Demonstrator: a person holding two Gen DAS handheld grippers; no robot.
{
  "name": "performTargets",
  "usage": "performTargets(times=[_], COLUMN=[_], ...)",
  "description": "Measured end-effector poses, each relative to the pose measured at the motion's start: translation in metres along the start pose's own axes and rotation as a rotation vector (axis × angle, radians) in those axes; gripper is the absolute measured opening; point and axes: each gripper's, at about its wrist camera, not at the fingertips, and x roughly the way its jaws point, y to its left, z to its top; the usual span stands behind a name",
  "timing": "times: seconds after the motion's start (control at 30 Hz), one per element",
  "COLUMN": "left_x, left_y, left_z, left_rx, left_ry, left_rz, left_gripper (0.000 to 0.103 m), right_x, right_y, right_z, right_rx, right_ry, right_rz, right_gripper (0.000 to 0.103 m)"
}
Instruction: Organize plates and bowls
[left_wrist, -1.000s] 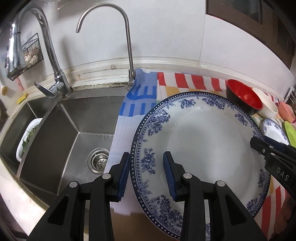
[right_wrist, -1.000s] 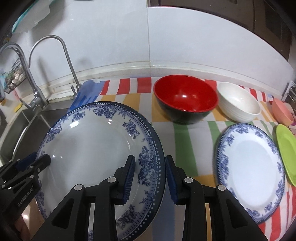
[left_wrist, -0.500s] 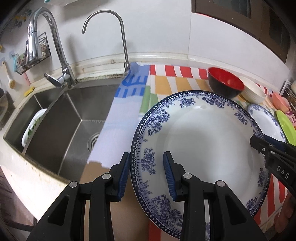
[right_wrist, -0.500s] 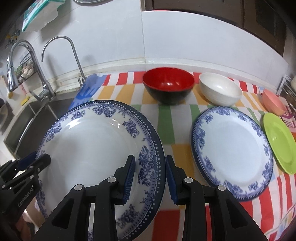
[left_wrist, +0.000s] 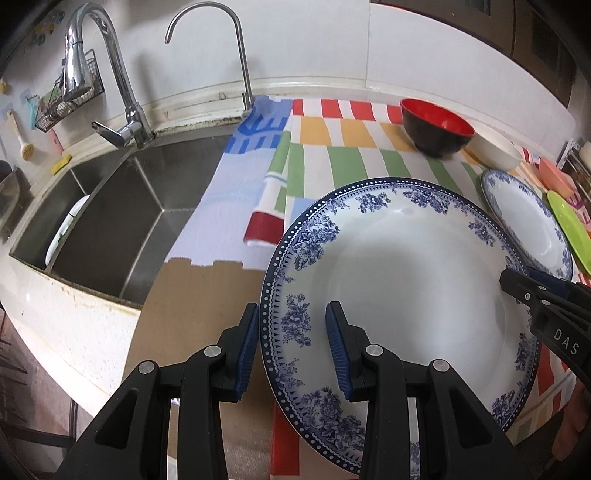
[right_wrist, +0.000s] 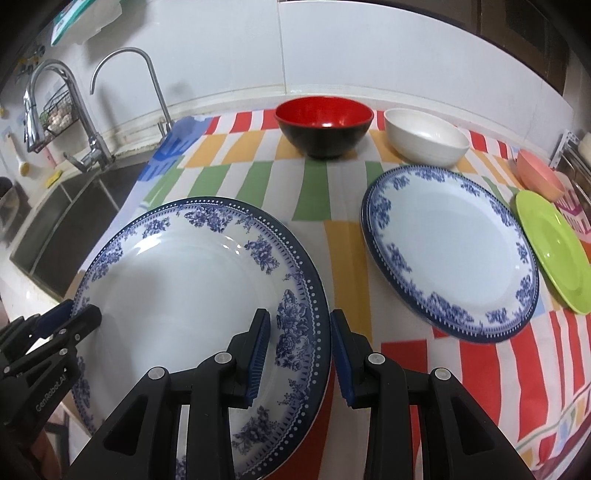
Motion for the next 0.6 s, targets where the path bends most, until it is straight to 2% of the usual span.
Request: performTargets(times=[0.6], left_x=[0.012], left_y=[-0.001], left_z=[-0.017], left_rx=[0.018], left_ry=[0.060], left_rz=[0.000], left_gripper=[0.036], right_x=[0.010], right_y=[-0.001], right_z=[-0.012], right_rx=[0.002], right_ry=[0.069], right_rz=[-0.002], right_gripper=[0.034])
